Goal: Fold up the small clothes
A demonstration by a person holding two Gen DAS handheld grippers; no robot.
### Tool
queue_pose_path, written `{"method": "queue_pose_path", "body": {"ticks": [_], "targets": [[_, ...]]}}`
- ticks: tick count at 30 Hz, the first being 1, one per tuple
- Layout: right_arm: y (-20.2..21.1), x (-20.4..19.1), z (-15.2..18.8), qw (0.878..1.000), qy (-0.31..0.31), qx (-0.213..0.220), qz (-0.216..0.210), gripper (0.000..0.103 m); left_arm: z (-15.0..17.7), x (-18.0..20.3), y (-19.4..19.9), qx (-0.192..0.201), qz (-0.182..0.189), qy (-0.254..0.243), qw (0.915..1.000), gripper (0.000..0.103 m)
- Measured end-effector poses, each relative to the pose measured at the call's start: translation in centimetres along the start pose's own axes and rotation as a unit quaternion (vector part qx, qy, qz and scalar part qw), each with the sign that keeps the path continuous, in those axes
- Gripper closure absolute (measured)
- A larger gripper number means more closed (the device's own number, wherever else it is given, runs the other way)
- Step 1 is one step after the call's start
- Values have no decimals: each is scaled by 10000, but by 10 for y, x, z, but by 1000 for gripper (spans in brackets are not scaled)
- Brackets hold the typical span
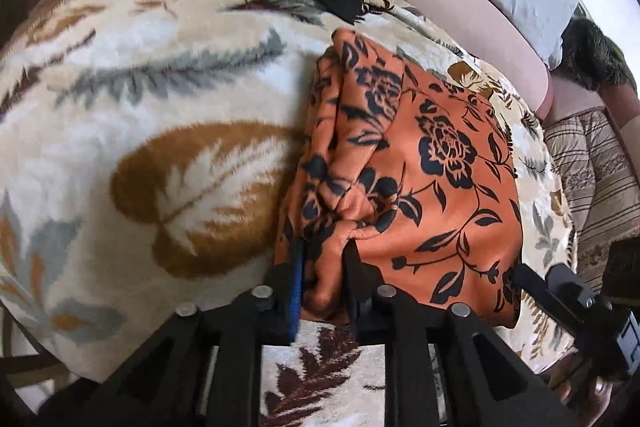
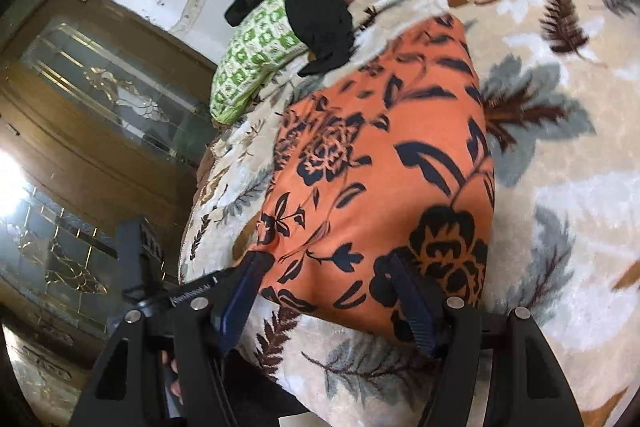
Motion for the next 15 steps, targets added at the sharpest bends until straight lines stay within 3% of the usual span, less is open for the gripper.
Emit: {"method": "queue_pose_path", "body": {"ticks": [2, 4, 6, 7, 10, 15], "targets": [[-3, 3, -4, 10000, -17, -1, 15, 33, -7, 1, 10, 91, -68, -32, 9999, 76], [-7, 7, -5, 9999, -78, -50, -61, 33, -22, 5, 23, 395, -237, -133, 9989, 52], [-8, 6, -5, 9999, -17, -84, -137, 33, -43, 12, 31, 876, -405, -302, 9949, 37], [-9, 6, -5, 9998, 31, -118, -186, 33, -50, 16, 28, 950, -411, -441, 9936, 34], [-12, 8, -6, 9993, 71, -181, -305, 33, -78, 30, -21, 400, -264, -687, 9965, 34], [-14, 12, -6, 9985, -18, -191, -516, 33, -113, 17, -90, -356, -498, -233, 9979, 34]]}}
Point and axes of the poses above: each gripper's, at about its wrist camera, not at the fingertips, and y roughly against the way its jaws point, x to its right, z to its underside, the point moved 7 cm from there along -y, roughly the way its jaws point, and after that the axes turned 10 degrees about x, right-handed, at the moved point
